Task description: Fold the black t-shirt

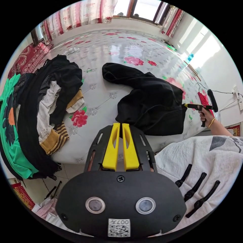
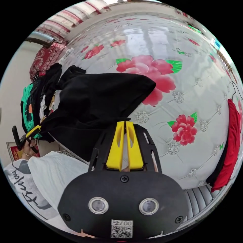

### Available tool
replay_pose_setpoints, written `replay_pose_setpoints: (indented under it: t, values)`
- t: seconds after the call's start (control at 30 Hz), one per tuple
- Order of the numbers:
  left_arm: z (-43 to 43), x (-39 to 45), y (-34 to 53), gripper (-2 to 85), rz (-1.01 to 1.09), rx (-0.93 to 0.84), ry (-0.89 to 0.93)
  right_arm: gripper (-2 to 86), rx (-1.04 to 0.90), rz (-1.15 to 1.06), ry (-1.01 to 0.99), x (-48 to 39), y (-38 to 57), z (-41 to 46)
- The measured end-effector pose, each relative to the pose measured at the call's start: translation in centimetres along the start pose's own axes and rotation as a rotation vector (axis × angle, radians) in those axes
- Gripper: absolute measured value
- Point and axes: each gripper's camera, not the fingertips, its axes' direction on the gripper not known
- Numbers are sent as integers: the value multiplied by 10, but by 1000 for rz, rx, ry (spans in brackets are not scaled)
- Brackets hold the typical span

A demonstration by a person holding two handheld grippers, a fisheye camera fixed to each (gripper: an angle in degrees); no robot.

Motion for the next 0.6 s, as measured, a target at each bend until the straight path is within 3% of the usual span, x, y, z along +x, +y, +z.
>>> replay_pose_setpoints:
  t: [0.17, 0.37, 0.43, 0.6]
  values:
    - [-19, -23, -54, -8, -9, 36, 71, -1, 234, -103, -85, 14, -3, -100]
    - [-164, -34, -132, -9, -14, 445, 305, -2, 775, -293, -45, -14, 29, -306]
    - [-213, -27, -126, -9, 58, 602, 329, -3, 979, -358, -34, -28, 74, -363]
    - [-304, -19, -58, -9, 213, 839, 316, -3, 1170, -441, 70, -36, 166, -401]
